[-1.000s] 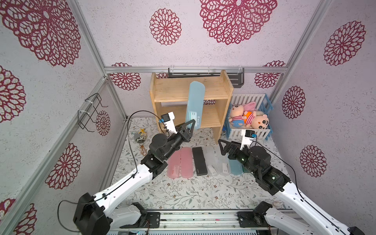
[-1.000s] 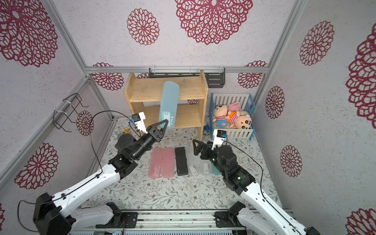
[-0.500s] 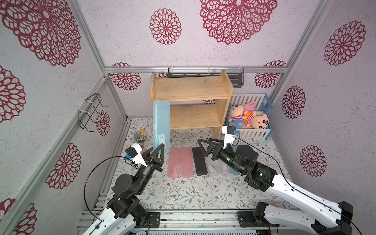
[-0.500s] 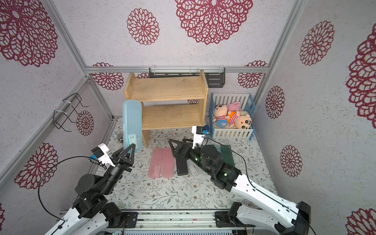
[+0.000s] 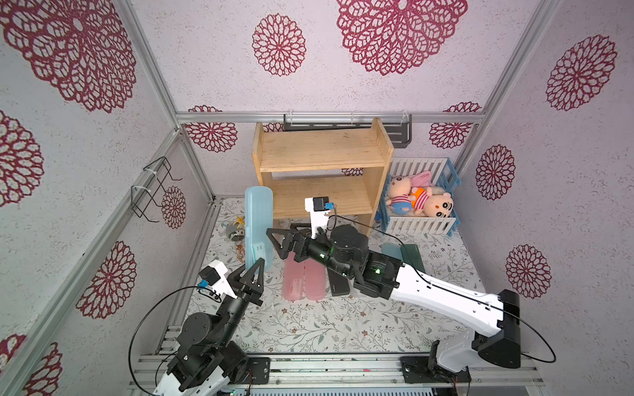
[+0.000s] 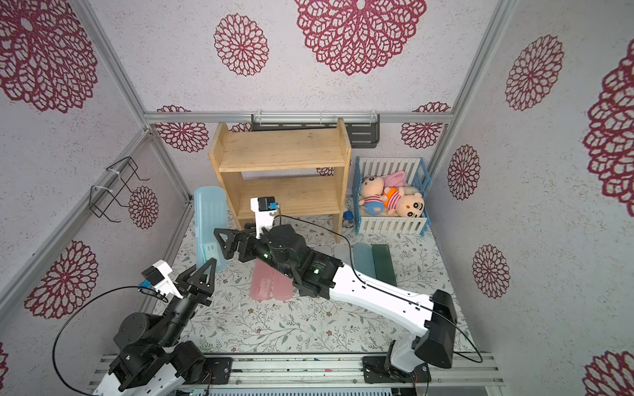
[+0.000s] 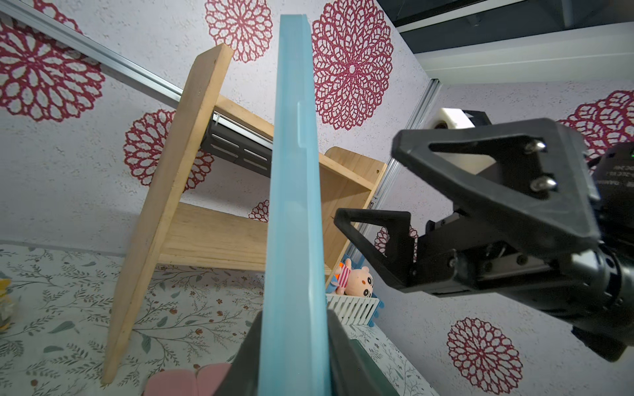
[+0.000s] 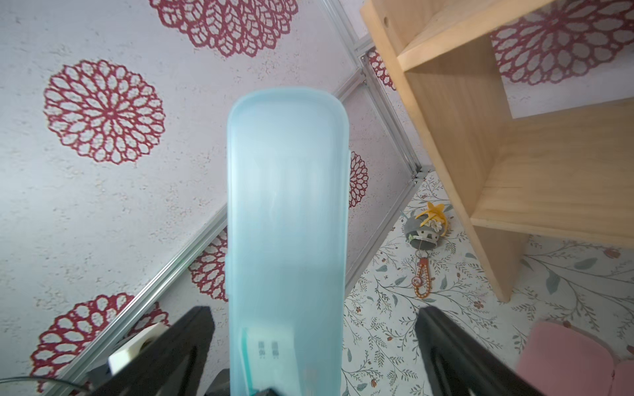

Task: Remove the pencil cases from the shelf
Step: Place the pencil case at the center of the board.

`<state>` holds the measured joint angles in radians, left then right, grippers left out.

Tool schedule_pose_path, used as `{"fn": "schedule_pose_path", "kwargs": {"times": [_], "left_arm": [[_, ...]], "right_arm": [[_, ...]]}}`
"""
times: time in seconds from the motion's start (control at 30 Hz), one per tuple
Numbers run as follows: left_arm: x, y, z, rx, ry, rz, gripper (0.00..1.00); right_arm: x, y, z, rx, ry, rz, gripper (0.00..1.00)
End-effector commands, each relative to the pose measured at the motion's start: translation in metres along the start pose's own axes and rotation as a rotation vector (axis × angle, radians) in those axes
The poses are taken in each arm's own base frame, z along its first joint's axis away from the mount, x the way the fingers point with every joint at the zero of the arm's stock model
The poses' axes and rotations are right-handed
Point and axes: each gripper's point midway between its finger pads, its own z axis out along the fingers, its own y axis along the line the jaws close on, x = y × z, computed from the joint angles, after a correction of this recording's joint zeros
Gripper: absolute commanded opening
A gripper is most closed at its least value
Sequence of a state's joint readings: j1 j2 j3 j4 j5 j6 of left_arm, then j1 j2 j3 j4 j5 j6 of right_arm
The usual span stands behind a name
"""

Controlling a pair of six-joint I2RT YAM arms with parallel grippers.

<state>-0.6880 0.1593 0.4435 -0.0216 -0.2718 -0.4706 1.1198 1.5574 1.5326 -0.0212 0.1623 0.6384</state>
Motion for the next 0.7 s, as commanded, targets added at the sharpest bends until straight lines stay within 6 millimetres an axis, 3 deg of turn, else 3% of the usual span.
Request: {"fn": "schedule_pose_path", "kwargs": {"times": [0.0, 0.3, 0.67], "left_arm": [[-0.006, -0.002, -0.007, 0.007, -0.007, 0.017, 0.00], [-0.007, 0.005, -0.021, -0.002, -0.023, 0.011, 0.00], [-0.004, 0.015, -0.025, -0.052, -0.002, 0.015, 0.00]], "right_arm": [[-0.001, 0.004, 0.007, 0.040, 0.007, -0.038, 0.99], [0.012, 0.022, 0.030, 0.004, 0.048, -0.053, 0.99], [0.018, 0.055, 0.038, -0.075, 0.061, -0.071, 0.99]]}}
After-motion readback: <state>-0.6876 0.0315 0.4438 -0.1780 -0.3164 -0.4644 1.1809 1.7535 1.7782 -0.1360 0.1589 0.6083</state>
